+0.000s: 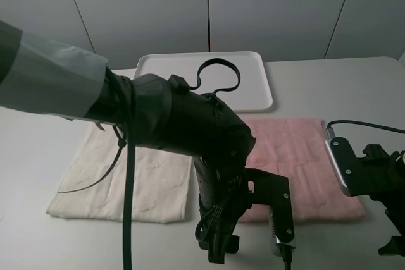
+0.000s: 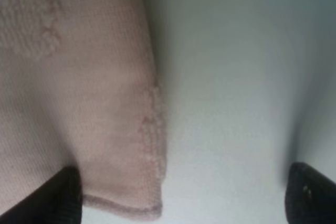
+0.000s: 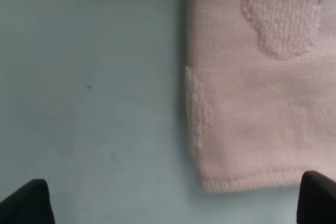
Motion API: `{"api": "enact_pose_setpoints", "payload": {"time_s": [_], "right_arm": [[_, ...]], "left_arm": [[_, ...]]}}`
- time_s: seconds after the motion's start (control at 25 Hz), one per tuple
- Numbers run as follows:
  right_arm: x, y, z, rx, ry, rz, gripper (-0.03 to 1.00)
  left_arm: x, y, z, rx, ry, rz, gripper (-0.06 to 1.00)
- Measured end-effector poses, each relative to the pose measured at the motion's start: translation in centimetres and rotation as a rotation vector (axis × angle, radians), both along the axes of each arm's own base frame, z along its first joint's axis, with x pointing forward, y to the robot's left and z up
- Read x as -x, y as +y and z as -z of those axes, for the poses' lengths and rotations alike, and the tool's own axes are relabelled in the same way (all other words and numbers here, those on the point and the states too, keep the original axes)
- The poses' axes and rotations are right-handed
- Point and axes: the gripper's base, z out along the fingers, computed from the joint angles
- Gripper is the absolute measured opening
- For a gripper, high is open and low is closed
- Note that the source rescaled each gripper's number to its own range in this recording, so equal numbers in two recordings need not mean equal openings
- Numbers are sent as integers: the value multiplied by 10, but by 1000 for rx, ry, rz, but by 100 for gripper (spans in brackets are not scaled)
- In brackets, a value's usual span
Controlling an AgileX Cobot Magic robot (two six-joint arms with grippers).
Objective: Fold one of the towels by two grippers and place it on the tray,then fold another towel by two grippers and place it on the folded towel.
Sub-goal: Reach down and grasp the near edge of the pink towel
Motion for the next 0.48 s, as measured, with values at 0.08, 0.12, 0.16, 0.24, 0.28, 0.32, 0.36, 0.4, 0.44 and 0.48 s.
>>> {"api": "enact_pose_setpoints", "payload": {"time_s": [0.08,0.12,0.16,0.24,0.28,0.32,0.36,0.4,0.44,0.48], "right_arm": [[2,0,3,2,15,-4,100],[3,2,5,4,26,-14,100],[4,4,6,6,34,-30,100],[3,10,7,4,21,-69,100],[3,12,8,3,16,-82,100],[2,14,10,3,14,-93,100],[2,15,12,5,20,-98,100],[2,15,14,7,30,-100,100],[2,15,16,13,44,-102,100],[3,15,19,22,58,-105,100]], "left_arm": [[0,0,0,-1,-2,2,100],[0,0,0,-1,-2,2,100],[0,0,0,-1,-2,2,100],[0,0,0,-2,-3,4,100],[0,0,0,-2,-3,4,100],[0,0,0,-2,-3,4,100],[0,0,0,-2,-3,4,100],[0,0,0,-2,-3,4,100],[0,0,0,-2,-3,4,100],[0,0,0,-2,-3,4,100]]}}
